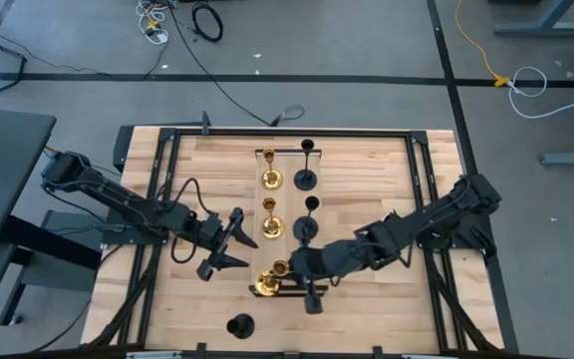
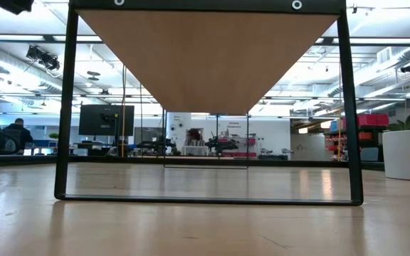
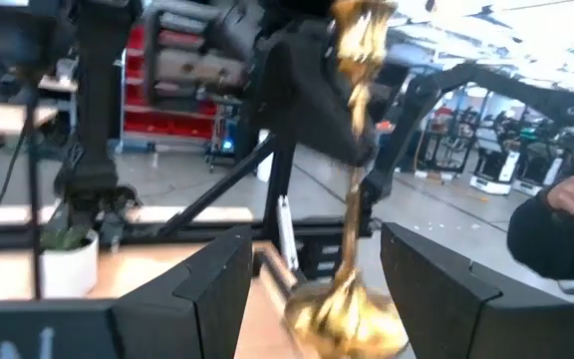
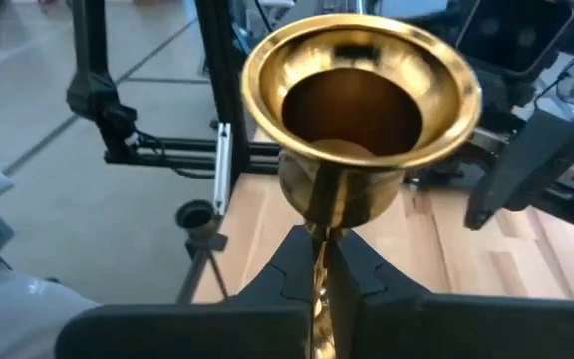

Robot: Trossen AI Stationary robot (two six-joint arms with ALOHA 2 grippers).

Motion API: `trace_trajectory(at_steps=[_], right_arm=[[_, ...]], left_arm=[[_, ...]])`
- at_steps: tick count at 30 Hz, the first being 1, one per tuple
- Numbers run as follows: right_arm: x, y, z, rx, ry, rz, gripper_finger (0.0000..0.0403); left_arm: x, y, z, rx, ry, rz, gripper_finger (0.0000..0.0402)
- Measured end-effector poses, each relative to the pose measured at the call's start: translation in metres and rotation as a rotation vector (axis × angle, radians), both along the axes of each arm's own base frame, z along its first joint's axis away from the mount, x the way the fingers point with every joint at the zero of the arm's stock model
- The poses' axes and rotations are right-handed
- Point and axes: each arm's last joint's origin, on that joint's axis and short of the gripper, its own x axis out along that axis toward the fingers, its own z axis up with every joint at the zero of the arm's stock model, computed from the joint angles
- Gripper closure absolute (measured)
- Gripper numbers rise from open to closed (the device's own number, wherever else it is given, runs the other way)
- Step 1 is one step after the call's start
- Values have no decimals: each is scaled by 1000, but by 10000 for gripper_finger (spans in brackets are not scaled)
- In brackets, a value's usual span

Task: Pick & Place candle stick holders
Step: Put the gold candle holder on the shelf

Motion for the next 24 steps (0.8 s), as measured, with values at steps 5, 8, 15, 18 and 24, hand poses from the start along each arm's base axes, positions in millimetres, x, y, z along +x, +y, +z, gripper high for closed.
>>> trace_trajectory(at_steps=[5,8,15,18,24], right_arm=[[18,-7,0,-24,28,-11,402],[24,-11,3,-8,19,3,402],[27,-18,4,4,18,14,402],[27,-19,3,-1,29,13,402],[27,-19,1,-7,43,13,401]], left_arm=[[7,-9,5,5,0,-26,177],[15,-14,6,17,26,-32,177],[31,-19,6,31,62,-22,177],[35,-20,5,36,71,-20,177],[38,-21,5,33,68,-15,186]])
